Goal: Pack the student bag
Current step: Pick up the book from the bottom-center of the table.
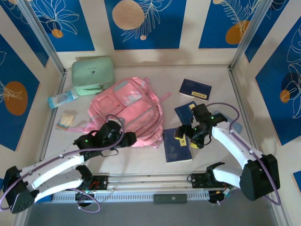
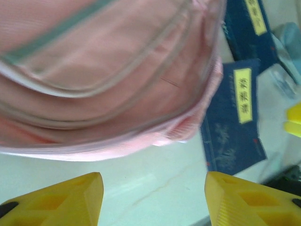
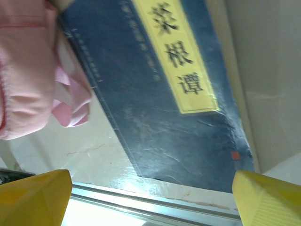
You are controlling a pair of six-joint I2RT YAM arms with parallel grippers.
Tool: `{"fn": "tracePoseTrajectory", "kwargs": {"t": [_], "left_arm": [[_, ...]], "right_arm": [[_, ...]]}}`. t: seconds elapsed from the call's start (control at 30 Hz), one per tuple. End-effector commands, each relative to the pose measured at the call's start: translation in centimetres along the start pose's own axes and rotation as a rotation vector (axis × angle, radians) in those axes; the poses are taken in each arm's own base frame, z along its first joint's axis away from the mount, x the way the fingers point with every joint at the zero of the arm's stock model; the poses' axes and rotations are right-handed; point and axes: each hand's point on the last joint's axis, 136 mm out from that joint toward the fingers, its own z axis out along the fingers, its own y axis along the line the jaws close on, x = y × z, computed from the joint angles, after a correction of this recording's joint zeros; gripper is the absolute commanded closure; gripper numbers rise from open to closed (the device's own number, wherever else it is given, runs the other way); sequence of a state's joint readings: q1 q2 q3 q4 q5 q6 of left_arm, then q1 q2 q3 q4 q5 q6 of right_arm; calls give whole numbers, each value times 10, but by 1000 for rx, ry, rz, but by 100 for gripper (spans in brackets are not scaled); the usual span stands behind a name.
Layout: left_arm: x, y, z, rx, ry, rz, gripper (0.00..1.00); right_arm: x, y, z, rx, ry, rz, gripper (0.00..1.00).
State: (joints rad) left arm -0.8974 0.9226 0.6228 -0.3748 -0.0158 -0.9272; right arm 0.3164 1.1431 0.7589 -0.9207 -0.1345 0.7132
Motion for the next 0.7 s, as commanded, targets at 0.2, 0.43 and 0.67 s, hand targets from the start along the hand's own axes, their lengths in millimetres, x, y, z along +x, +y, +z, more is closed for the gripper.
{"fn": "tracePoseTrajectory", "kwargs": {"t": [0.2, 0.43, 0.67], "left_arm": [[25, -95, 62, 220, 39, -37, 38], [47, -110, 120, 232, 89, -67, 38], [53, -95, 153, 142, 91, -80, 41]], "right_arm": [[-2, -23, 16, -15, 13, 128, 11], [1, -34, 36, 4, 10, 150, 11], [6, -36, 45, 14, 47, 120, 11]]}}
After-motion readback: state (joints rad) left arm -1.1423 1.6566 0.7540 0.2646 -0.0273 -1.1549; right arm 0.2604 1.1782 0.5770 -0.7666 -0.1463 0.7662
